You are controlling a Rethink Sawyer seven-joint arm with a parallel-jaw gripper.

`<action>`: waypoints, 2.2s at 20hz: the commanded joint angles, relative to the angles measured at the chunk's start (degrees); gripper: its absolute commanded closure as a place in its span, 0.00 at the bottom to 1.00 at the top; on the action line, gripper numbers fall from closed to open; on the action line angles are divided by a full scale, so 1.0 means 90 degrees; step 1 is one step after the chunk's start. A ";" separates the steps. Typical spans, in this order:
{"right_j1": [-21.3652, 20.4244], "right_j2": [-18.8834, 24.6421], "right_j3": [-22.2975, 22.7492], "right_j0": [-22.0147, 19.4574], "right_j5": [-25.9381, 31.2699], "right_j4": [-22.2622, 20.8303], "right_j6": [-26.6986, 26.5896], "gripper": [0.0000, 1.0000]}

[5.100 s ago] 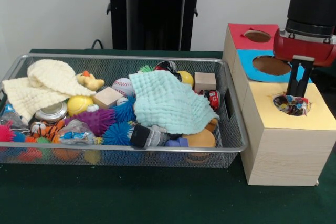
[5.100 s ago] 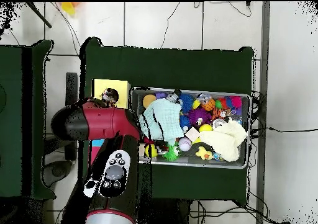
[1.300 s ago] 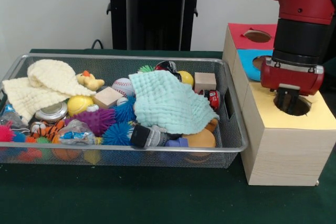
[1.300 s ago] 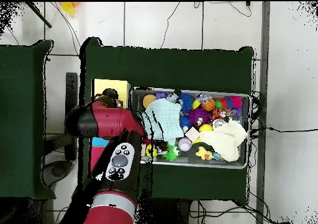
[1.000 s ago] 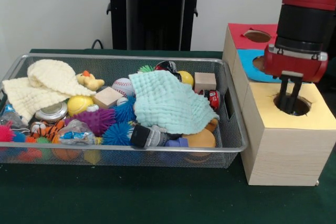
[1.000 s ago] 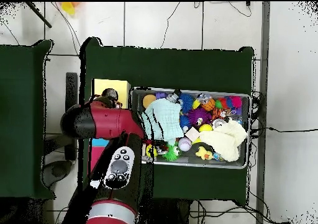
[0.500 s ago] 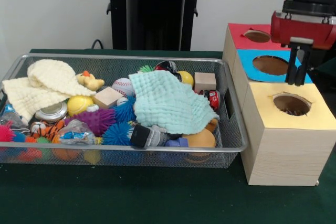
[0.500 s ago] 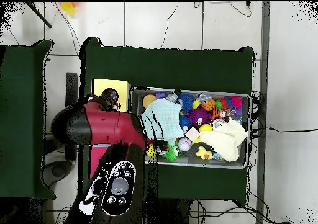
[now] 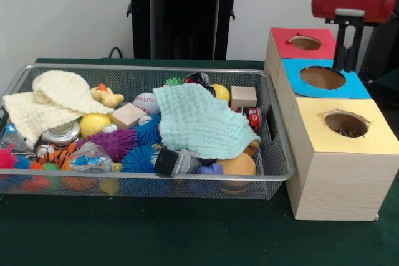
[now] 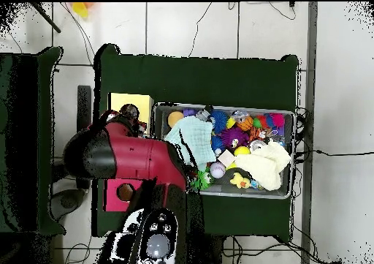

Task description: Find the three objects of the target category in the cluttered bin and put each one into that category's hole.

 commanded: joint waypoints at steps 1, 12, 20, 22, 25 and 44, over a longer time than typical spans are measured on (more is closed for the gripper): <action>-0.0646 0.0971 0.1592 -0.0905 0.0137 -0.0422 -0.0229 1.00; -0.1343 0.1926 0.2876 -0.2301 -0.0345 -0.1444 -0.0865 1.00; -0.0896 0.2526 0.3441 -0.3015 -0.1432 -0.2312 -0.0156 1.00; -0.0726 0.2463 0.3496 -0.3001 -0.1665 -0.2481 0.0075 1.00; -0.0444 0.2328 0.3431 -0.2998 -0.2002 -0.2765 0.0229 1.00; -0.0676 0.3372 0.2250 -0.4615 0.0819 -0.3318 -0.1005 1.00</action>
